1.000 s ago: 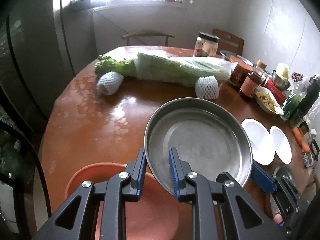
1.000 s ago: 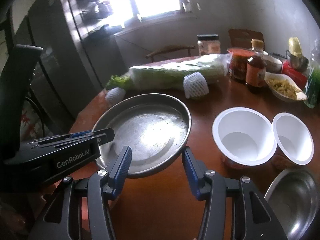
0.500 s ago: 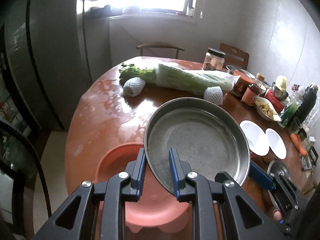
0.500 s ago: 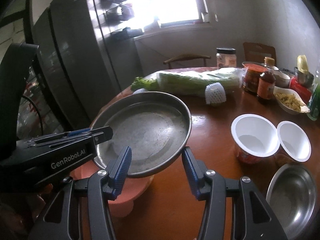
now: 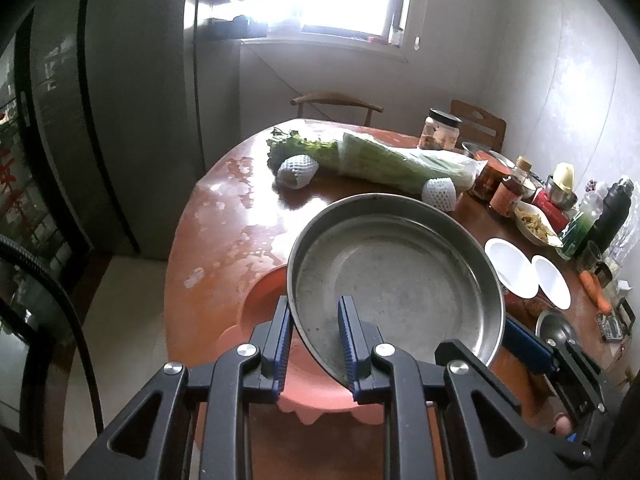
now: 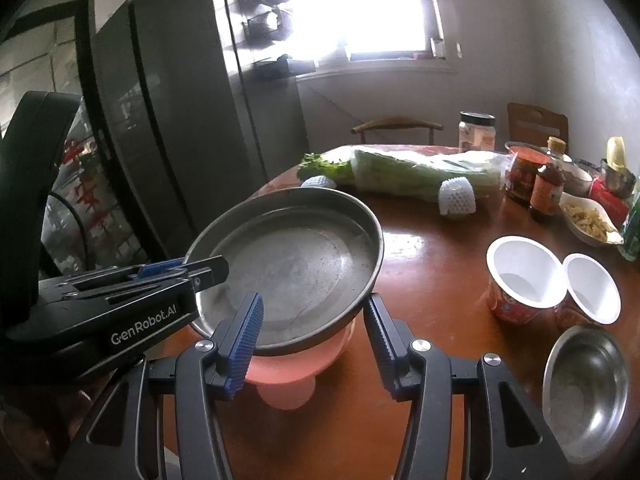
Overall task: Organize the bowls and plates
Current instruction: 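Lower the silver tray onto the pink plate, keeping the left gripper on its rim, then open the left gripper and withdraw it from the silver tray rim, then move the left gripper to the steel bowl and grasp its rim, then lift the steel bowl with the left gripper and carry it across the table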
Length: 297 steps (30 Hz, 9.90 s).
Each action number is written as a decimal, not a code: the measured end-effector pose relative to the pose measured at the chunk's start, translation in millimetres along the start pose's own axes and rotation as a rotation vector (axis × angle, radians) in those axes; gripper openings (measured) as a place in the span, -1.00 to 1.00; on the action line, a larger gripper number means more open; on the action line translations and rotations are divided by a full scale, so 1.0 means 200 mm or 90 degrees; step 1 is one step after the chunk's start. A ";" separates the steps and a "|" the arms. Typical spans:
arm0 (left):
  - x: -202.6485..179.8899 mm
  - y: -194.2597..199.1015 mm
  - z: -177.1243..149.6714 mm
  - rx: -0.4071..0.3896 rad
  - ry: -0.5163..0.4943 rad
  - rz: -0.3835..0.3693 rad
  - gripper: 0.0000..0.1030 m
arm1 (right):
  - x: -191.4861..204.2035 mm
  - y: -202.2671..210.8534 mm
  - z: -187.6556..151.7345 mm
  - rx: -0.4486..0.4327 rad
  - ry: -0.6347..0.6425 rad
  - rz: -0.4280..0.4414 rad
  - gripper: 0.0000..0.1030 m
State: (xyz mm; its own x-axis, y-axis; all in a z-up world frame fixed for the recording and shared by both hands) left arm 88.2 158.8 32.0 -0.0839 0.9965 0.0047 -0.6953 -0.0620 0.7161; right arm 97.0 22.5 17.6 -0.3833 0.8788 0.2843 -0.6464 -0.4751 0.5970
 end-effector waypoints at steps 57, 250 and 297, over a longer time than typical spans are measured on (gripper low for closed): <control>0.15 -0.26 -0.26 0.064 0.035 0.042 -0.55 | 0.06 -0.32 -0.23 0.100 0.048 0.016 0.05; -0.93 -0.31 -0.30 0.071 -0.103 -0.145 -0.37 | -0.91 0.19 -0.34 0.073 -0.008 -0.159 -0.26; -0.93 -0.37 -0.31 0.054 -0.115 -0.159 -0.27 | -0.95 0.13 -0.36 0.087 -0.038 -0.155 -0.07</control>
State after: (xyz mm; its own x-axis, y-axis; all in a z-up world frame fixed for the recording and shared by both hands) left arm 110.7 -26.1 -64.3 0.2158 0.9746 -0.0600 -0.6160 0.1836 0.7660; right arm 105.5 -160.2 -74.3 -0.1857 0.9691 0.1622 -0.6175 -0.2435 0.7479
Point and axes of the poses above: each gripper's, at about its wrist camera, not at the fingertips, and y roughly against the way its jaws point, x to its left, z to its top, the point moved 3 cm from there along -y, roughly the way its jaws point, and after that the axes turned 9 degrees about -y, right-handed, at the moved point
